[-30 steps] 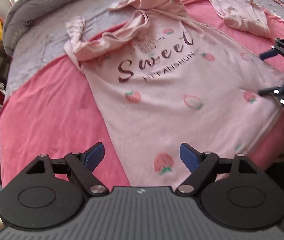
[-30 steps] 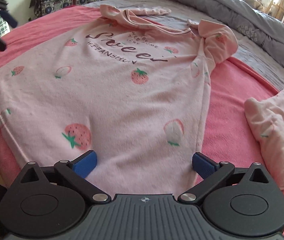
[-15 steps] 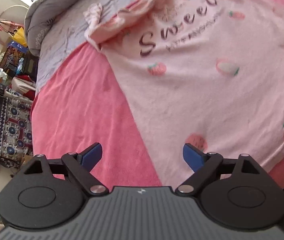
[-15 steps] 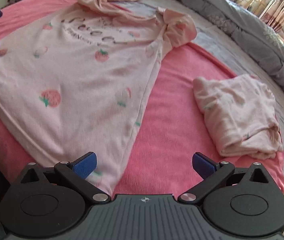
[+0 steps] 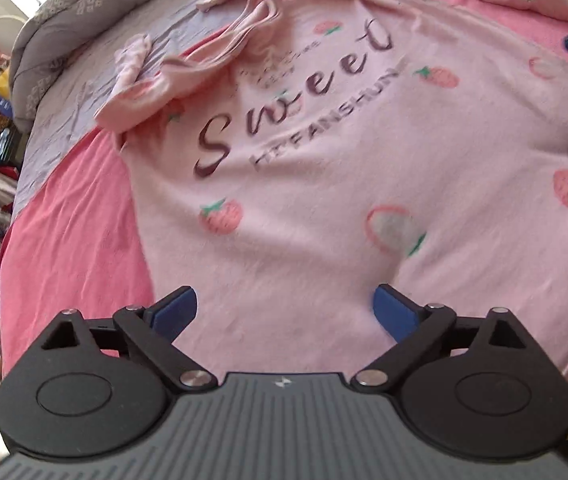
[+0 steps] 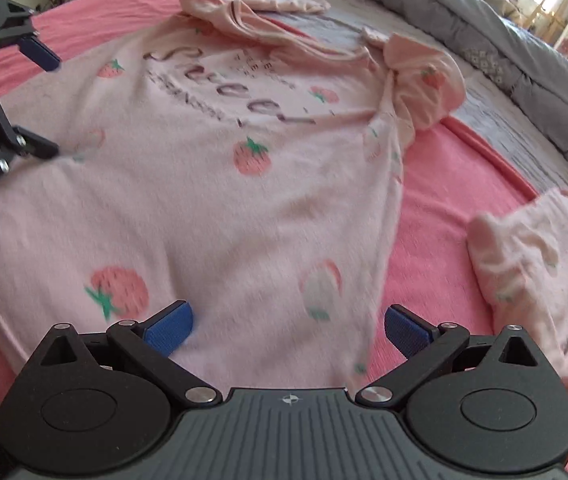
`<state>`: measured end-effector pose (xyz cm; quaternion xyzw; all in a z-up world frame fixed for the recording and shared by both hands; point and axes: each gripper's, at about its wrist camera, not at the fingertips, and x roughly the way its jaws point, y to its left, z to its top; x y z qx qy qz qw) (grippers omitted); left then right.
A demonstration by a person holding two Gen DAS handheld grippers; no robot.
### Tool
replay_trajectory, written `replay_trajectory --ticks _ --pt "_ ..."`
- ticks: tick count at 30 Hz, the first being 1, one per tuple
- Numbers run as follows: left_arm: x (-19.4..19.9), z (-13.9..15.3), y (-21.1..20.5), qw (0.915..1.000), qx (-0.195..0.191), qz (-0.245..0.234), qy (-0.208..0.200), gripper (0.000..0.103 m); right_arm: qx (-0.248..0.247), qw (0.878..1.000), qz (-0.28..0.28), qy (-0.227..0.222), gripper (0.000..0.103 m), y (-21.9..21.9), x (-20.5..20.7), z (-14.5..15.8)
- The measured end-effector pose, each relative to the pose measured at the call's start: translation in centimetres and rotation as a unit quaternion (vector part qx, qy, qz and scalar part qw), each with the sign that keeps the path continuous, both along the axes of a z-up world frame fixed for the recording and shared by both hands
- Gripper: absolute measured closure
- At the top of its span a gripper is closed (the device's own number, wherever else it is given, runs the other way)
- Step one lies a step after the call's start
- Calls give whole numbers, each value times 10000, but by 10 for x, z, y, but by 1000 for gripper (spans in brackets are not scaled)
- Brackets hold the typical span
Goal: Fold clothes
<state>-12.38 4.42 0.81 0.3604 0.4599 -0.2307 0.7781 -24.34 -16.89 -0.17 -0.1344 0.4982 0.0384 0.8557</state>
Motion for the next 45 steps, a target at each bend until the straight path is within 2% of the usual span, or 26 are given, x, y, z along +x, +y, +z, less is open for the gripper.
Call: replay_trajectory --ticks 4,6,7,10,14,17,20,23,26,28,31,33,35,39,41,42,43,44,45 --pt "2 6 42 9980 358 505 90 3 88 9973 -611 390 0 -33 -26 10" --pt "7 11 50 9955 676 659 -71 3 -349 9946 -827 521 0 -36 -27 19" --pt "10 16 51 9955 648 673 -180 5 -413 9946 -863 412 0 -36 -27 26" --pt "25 33 39 9966 74 621 -541 5 -380 9940 -1018 -88 0 -34 -14 45" --pt "57 33 0 9921 -551 646 -923 5 -176 9910 -1171 -629 0 -26 43 41" --pt "77 19 -25 9877 -704 709 -1204 5 -189 9912 -970 -883 0 -11 95 26" --pt "91 -1 -36 9865 -532 814 -1320 5 -506 9923 -569 -980 0 10 138 5" --pt "95 -9 -27 9863 -423 889 -1320 3 -1007 9907 -401 -819 0 12 159 -16" --pt "99 -11 -15 9852 -242 990 -1378 3 -1133 9863 -981 -688 0 -6 161 -11" --pt "105 -6 -6 9841 -266 1027 -1427 3 -1538 9775 -1259 -700 0 -17 157 -7" --pt "116 -2 1 9816 -454 1045 -1530 3 -1395 9759 -1303 -1055 0 -29 167 5" --pt "125 -9 -1 9832 -394 1049 -1438 3 -1366 9729 -1270 -1367 0 -30 185 12" --pt "128 -18 -2 9841 -360 1076 -1367 3 -1340 9696 -1140 -1701 0 -27 218 18" --pt "122 -22 -2 9805 -434 1140 -1540 2 -1261 9620 -978 -2216 0 -21 296 19" --pt "122 -22 0 9792 -487 1248 -1527 2 -1213 9630 -866 -2247 0 -24 338 12" --pt "122 -21 1 9783 -538 1334 -1492 2 -1122 9676 -842 -2101 0 -27 355 7" --pt "123 -21 3 9772 -604 1437 -1444 2 -986 9742 -812 -1861 9 -33 372 2" --pt "125 -20 5 9759 -670 1540 -1396 2 -785 9829 -803 -1460 48 -40 388 -6" --pt "125 -20 7 9741 -745 1653 -1350 2 -621 9874 -889 -1151 75 -49 396 -10"
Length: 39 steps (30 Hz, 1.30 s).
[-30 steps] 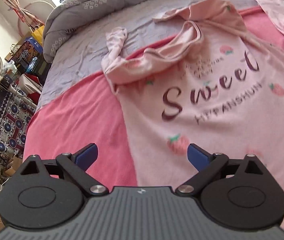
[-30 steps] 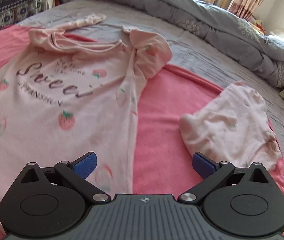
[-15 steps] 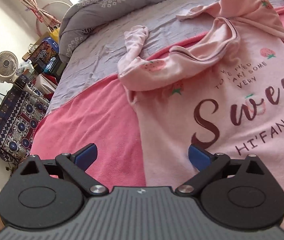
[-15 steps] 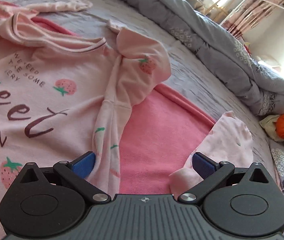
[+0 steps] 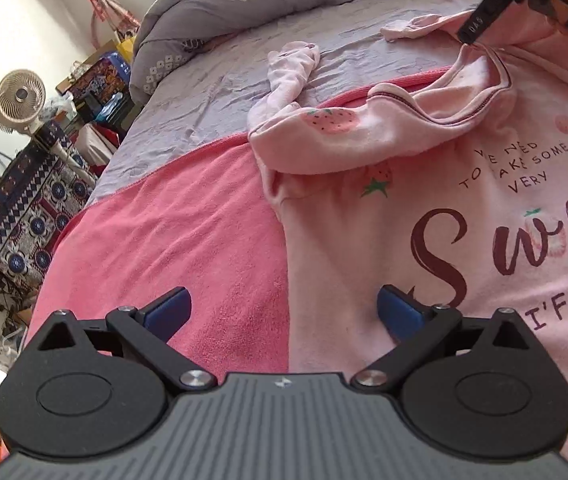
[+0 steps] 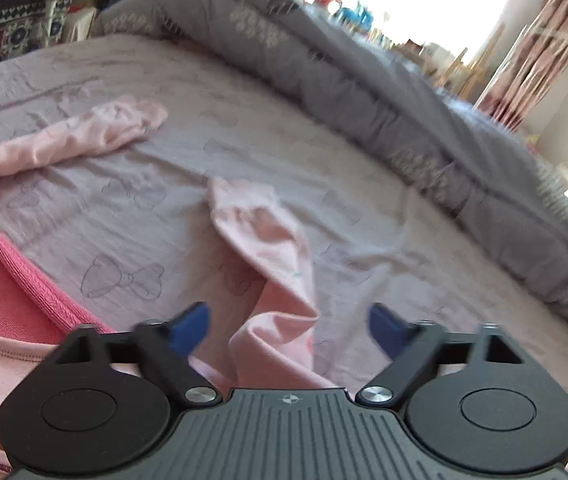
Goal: Fold clothes
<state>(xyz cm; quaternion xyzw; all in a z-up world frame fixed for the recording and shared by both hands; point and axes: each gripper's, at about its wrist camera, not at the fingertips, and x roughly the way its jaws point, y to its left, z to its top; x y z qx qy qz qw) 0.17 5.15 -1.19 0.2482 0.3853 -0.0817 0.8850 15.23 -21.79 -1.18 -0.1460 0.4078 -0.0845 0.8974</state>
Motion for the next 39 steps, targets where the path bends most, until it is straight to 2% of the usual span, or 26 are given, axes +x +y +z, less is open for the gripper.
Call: replay_trajectory --ticks 1,2,3,5,7,9,11,12,14,15,16,18,19,20,23,24,25,26,28,29,30,31,33,34,36,39 --pt "0 0 2 9999 -107 104 35 1 181 9996 -150 135 94 -10 1 0" --pt "1 0 4 9996 -203 191 69 1 323 9989 -294 151 94 -20 -2 3" --pt "1 0 6 9993 -270 254 99 1 328 9984 -453 -41 94 -31 -11 12" --pt "2 0 9 9986 -365 342 152 0 -23 9937 -958 -580 94 -52 -37 37" --pt "2 0 10 9984 -397 358 179 0 -515 9754 -1746 -1244 93 -79 -77 68" --pt "1 0 9 9984 -400 354 182 0 -910 9495 -2605 -1495 82 -107 -113 85" --pt "1 1 9 9984 -395 357 184 0 -1189 9210 -3490 -1256 39 -135 -146 84" --pt "1 1 9 9984 -393 363 193 0 -1246 9090 -3852 -994 32 -146 -159 76" --pt "2 2 8 9983 -388 380 218 0 -1183 8882 -4432 -264 31 -161 -182 55" --pt "3 2 8 9983 -381 374 231 0 -1095 8809 -4604 18 31 -161 -189 45" --pt "4 2 7 9984 -371 359 245 0 -993 8797 -4650 104 31 -155 -194 39" --pt "5 2 7 9984 -380 326 259 0 -728 8920 -4461 -60 31 -130 -200 33" --pt "5 2 8 9983 -401 316 264 0 -546 9021 -4278 -158 30 -114 -199 31" --pt "5 2 9 9982 -427 313 270 0 -275 9185 -3935 -284 28 -93 -192 32" --pt "6 2 11 9977 -499 345 289 0 648 9714 -2245 -430 28 -23 -158 43" --pt "5 2 11 9976 -518 366 288 0 906 9827 -1552 -447 28 2 -144 48" --pt "5 2 11 9974 -538 387 286 0 1215 9879 -842 -473 27 26 -130 54" --pt "5 2 12 9971 -569 412 282 0 1609 9858 -146 -460 26 49 -116 60" --pt "4 1 14 9963 -665 471 277 0 2382 9653 1034 -286 24 90 -89 66" --pt "3 1 16 9956 -731 499 291 0 2509 9569 1455 -124 19 110 -76 65" --pt "4 1 18 9947 -819 535 324 0 2484 9516 1807 41 19 129 -65 64" --pt "4 1 22 9934 -923 579 368 0 2114 9565 2003 194 19 148 -55 60" --pt "6 1 28 9903 -1134 661 451 0 1258 9680 2140 377 20 170 -44 55" --pt "5 0 31 9888 -1238 690 478 0 1160 9687 2150 432 21 172 -45 56" --pt "4 -1 35 9867 -1387 700 474 0 1666 9627 2039 624 21 161 -52 61" --pt "0 -3 35 9867 -1436 649 390 0 2843 9374 1550 1279 24 135 -56 57"
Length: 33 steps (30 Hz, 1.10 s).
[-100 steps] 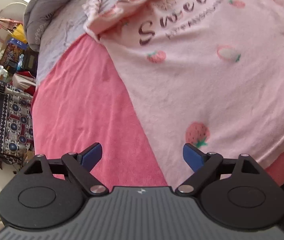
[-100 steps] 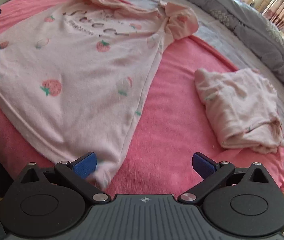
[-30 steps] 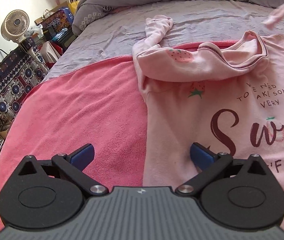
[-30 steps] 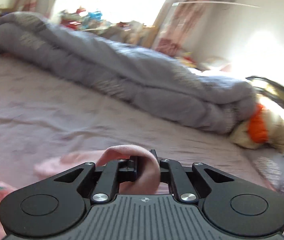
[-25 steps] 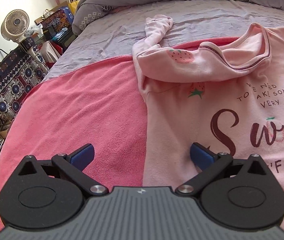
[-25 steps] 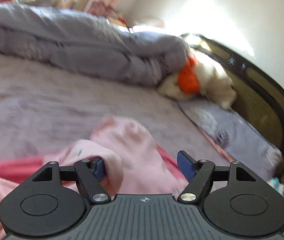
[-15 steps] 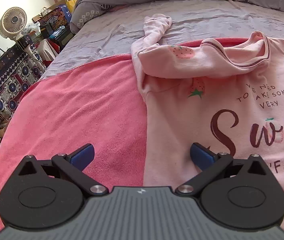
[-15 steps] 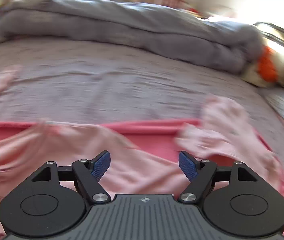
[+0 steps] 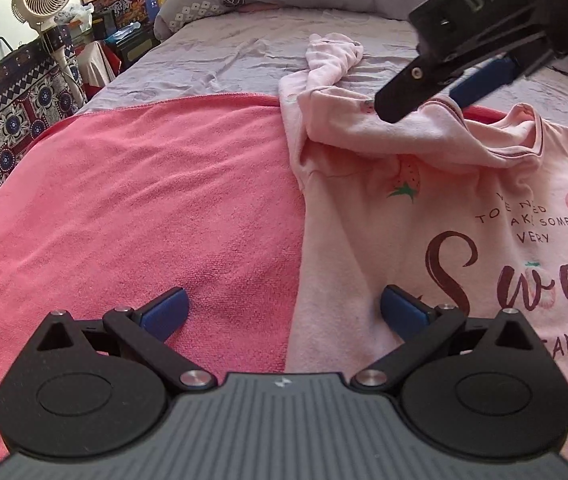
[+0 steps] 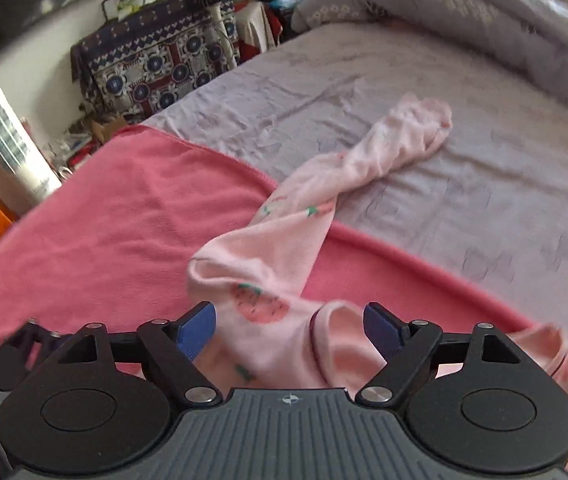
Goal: Fold clothes
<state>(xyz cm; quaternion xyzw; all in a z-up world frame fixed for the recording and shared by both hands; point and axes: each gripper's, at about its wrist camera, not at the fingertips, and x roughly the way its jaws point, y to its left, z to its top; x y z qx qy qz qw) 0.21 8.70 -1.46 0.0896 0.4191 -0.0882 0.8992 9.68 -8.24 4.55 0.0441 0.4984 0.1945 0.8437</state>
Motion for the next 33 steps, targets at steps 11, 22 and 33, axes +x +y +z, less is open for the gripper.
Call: replay_trajectory --ticks 11,22,33 --pt "-6 -1 -2 9999 -46 -8 -114 0 922 9896 -846 711 59 -18 34 -28" --pt "-5 -2 -1 9998 -98 -6 -167 0 1167 9858 -1000 675 87 -26 46 -30" --pt "-4 -3 -2 9998 -95 57 -166 0 -513 9567 -2557 -1293 96 -57 91 8"
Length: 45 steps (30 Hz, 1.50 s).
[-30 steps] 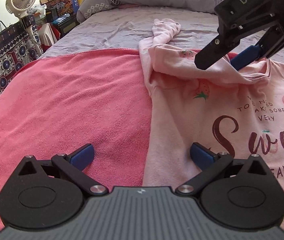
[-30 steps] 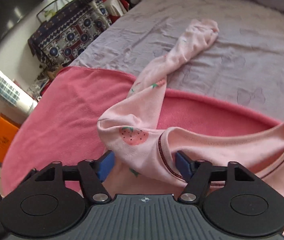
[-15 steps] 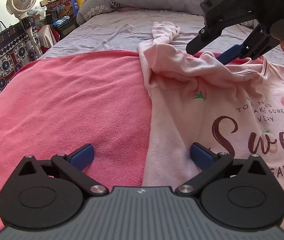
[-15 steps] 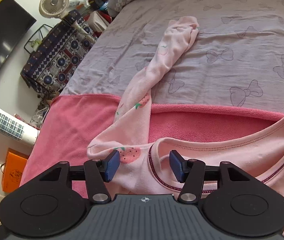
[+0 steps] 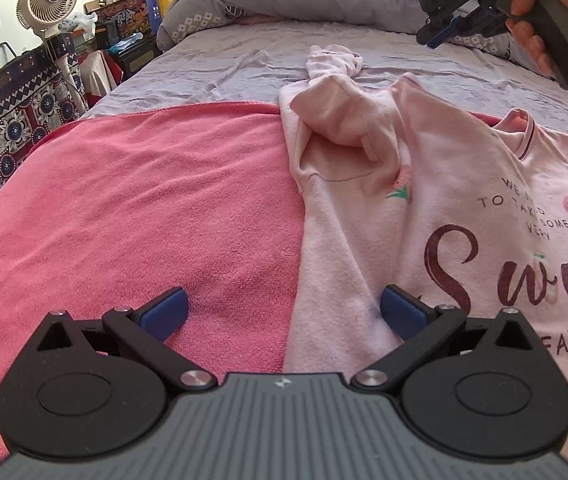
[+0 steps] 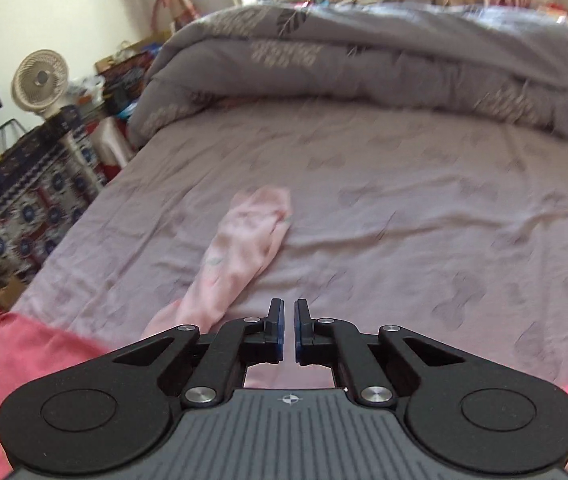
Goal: Fold clothes
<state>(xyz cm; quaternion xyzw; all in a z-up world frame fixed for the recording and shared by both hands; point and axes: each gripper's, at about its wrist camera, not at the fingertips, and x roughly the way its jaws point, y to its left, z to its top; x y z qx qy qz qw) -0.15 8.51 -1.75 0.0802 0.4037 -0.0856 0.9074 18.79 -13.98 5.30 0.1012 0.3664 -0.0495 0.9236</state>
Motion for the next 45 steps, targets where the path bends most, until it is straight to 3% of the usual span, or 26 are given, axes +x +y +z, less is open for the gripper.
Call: replay_trajectory --ticks 1,5,7,9,11,13,15,17,19,21,23,26,27,29,30,32,33,34,37,38,39,40,41,42,44,45 --pt "0 1 0 10000 -2 0 16 0 -93 9999 -58 43 95 -3 6 -3" --pt "12 17 5 9998 165 29 135 0 651 9974 314 74 89 -10 0 -7" --pt "22 40 21 9981 143 477 -352 1 388 9973 619 32 82 3 -18 -10" --pt "43 62 46 9931 -411 777 -770 1 56 9962 863 142 74 18 -36 -20" --pt "83 74 63 9888 -1017 786 -754 1 -382 9925 1099 374 71 34 -54 -35" --pt "128 80 63 9864 -1279 629 -815 1 -1216 9810 1390 597 68 55 -69 -59" --pt "172 82 48 9873 -1222 276 -978 1 -2014 9672 1551 -11 59 73 -90 -80" --pt "220 79 19 9900 -956 -236 -1006 1 -2531 9528 1570 -585 59 83 -108 -96" --pt "259 68 -8 9889 -952 -599 -969 1 -2465 9548 1535 -640 59 82 -108 -97" --pt "295 51 -34 9900 -1059 -802 -468 1 -2016 9666 1448 -638 57 68 -103 -96" --pt "326 33 -54 9888 -1214 -847 181 1 -1356 9818 1207 -550 34 46 -95 -95" --pt "358 1 -72 9811 -1604 -552 935 1 -528 9927 1005 -404 23 20 -84 -97" --pt "366 -6 -75 9787 -1726 -393 1038 1 -569 9924 1007 -420 23 21 -85 -98" --pt "371 -11 -77 9776 -1944 -70 800 2 -828 9903 1013 -456 23 29 -87 -98" --pt "375 -12 -76 9749 -2108 90 715 10 -852 9902 1007 -468 23 29 -88 -99" --pt "381 -13 -69 9662 -2453 461 637 46 -736 9913 994 -455 22 25 -88 -99" --pt "386 -14 -65 9619 -2554 659 718 76 -664 9919 988 -450 22 23 -87 -99" --pt "391 -15 -63 9583 -2622 761 842 84 -664 9919 987 -450 22 23 -87 -99" --pt "396 -10 -58 9510 -2821 617 1106 84 -666 9919 984 -450 22 23 -87 -99" --pt "396 -9 -57 9496 -2835 512 1231 79 -669 9919 983 -448 21 23 -87 -99" --pt "397 -9 -59 9489 -2817 411 1362 51 -672 9919 981 -447 21 24 -87 -99" --pt "398 -10 -60 9483 -2799 304 1462 37 -675 9919 980 -446 21 24 -87 -99" --pt "397 -10 -63 9491 -2769 277 1477 32 -679 9919 979 -445 21 24 -87 -99" --pt "395 -9 -67 9509 -2730 314 1424 31 -682 9919 978 -443 21 25 -87 -98" --pt "392 -8 -74 9553 -2630 395 1292 38 -686 9919 979 -442 21 25 -87 -98" --pt "391 -9 -77 9580 -2561 424 1215 55 -686 9918 979 -441 21 25 -87 -98"
